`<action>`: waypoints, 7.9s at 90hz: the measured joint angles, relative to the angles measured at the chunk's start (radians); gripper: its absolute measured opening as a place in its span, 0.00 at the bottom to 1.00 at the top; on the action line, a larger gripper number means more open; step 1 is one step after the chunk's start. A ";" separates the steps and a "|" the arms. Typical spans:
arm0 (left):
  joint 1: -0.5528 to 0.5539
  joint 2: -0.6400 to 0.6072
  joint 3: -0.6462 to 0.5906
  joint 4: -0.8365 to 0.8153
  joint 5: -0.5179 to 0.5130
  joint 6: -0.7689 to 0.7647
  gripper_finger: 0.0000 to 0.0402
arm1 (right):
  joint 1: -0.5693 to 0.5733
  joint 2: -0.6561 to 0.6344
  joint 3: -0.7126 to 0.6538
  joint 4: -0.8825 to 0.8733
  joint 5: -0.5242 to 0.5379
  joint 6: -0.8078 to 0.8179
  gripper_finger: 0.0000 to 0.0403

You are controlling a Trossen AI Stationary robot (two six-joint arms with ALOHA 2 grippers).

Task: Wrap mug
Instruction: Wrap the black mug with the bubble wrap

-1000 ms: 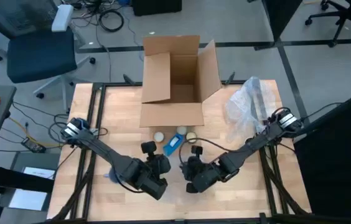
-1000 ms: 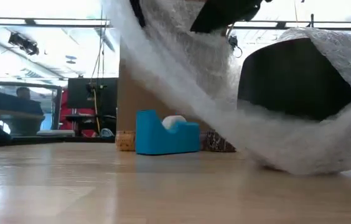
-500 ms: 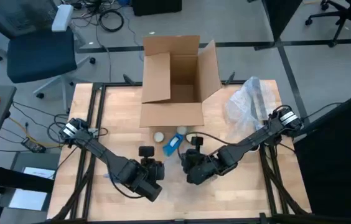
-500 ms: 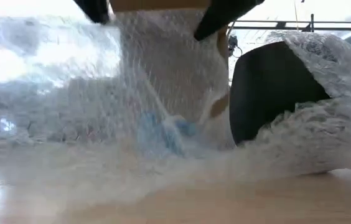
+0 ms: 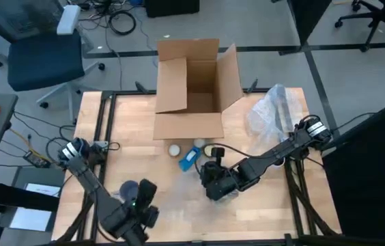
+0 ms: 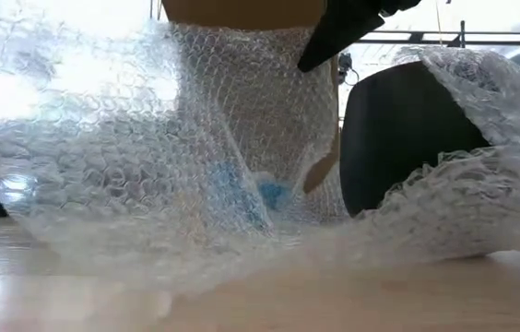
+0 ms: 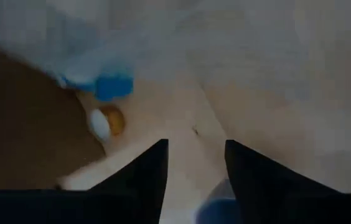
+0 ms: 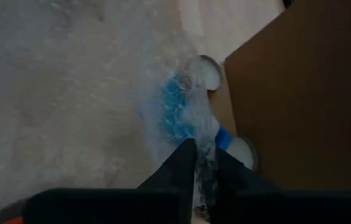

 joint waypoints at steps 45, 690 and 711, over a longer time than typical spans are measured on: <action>-0.024 0.184 -0.001 0.032 -0.344 0.604 0.36 | -0.005 0.000 0.000 -0.001 -0.023 -0.005 0.00; 0.367 -0.013 -0.294 1.226 0.061 0.052 0.37 | -0.011 -0.060 -0.237 -0.028 -0.744 0.360 0.00; 0.396 0.103 -0.294 1.534 0.049 0.133 0.37 | 0.013 -0.058 -0.092 -0.202 -0.740 0.362 0.00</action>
